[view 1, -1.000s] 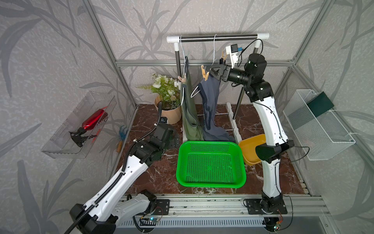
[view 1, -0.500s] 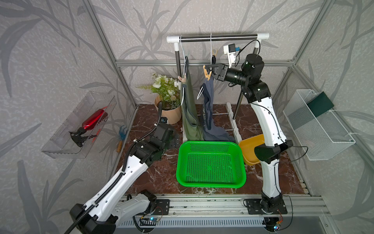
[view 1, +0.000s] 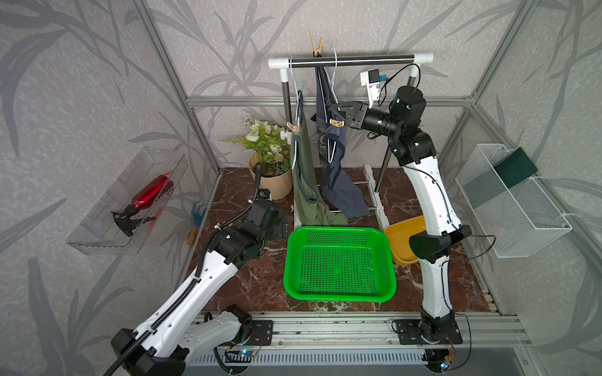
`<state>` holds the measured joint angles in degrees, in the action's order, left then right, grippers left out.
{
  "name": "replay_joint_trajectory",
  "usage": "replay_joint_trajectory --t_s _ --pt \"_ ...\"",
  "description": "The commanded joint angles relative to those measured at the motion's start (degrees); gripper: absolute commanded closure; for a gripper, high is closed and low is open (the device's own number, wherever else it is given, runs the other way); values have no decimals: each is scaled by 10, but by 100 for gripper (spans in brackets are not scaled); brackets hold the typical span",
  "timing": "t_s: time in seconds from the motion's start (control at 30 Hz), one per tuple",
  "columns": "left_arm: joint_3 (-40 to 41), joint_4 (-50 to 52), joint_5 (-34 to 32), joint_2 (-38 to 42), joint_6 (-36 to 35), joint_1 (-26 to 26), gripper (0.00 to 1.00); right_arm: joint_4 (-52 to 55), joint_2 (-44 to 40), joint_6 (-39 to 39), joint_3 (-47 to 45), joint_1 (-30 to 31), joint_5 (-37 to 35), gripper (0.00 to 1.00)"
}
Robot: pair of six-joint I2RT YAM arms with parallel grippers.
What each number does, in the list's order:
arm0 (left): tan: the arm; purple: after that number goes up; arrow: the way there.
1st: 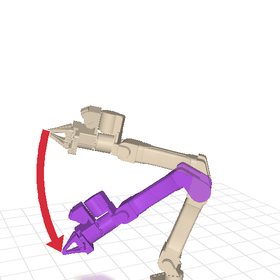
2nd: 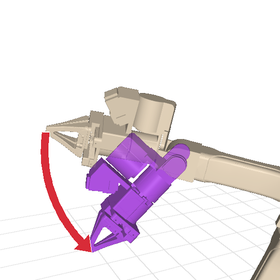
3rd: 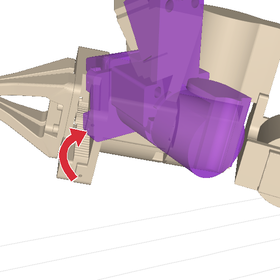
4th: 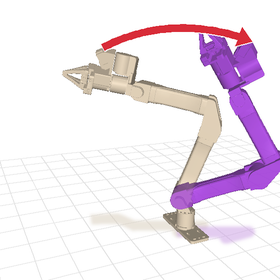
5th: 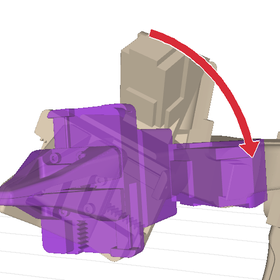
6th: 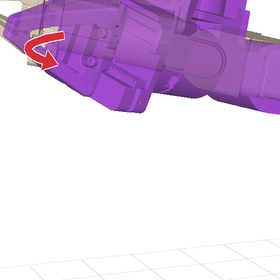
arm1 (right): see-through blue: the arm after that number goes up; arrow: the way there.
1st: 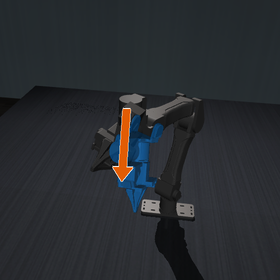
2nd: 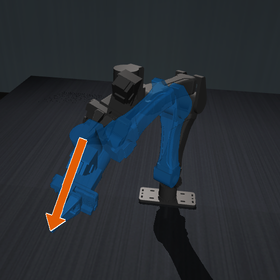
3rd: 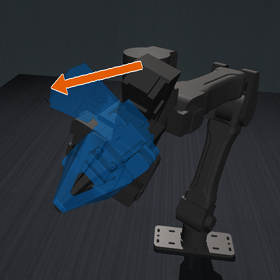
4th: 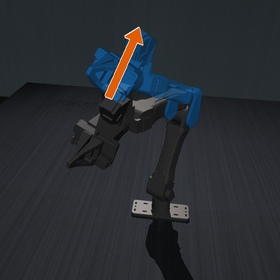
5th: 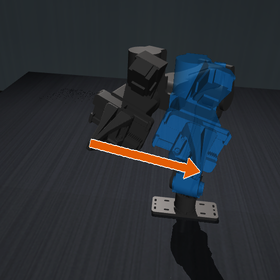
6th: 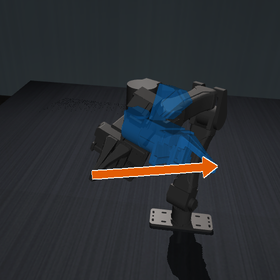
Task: Remove the clothespins securing tank tops to the hanger
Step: Pick up the hanger from the clothesline.
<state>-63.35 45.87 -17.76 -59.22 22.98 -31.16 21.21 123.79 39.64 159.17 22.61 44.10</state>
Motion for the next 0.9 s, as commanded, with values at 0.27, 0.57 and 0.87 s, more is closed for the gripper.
replay_joint_trajectory --t_s 0.27,0.57,0.87 --pt "-21 22 33 12 5 -7 4 -91 -35 12 24 2 33 99" --pt "-35 45 34 42 1 -11 4 -81 -102 -18 -62 2 71 100" --pt "-33 105 23 75 -12 -11 4 -122 -225 -51 -245 2 66 100"
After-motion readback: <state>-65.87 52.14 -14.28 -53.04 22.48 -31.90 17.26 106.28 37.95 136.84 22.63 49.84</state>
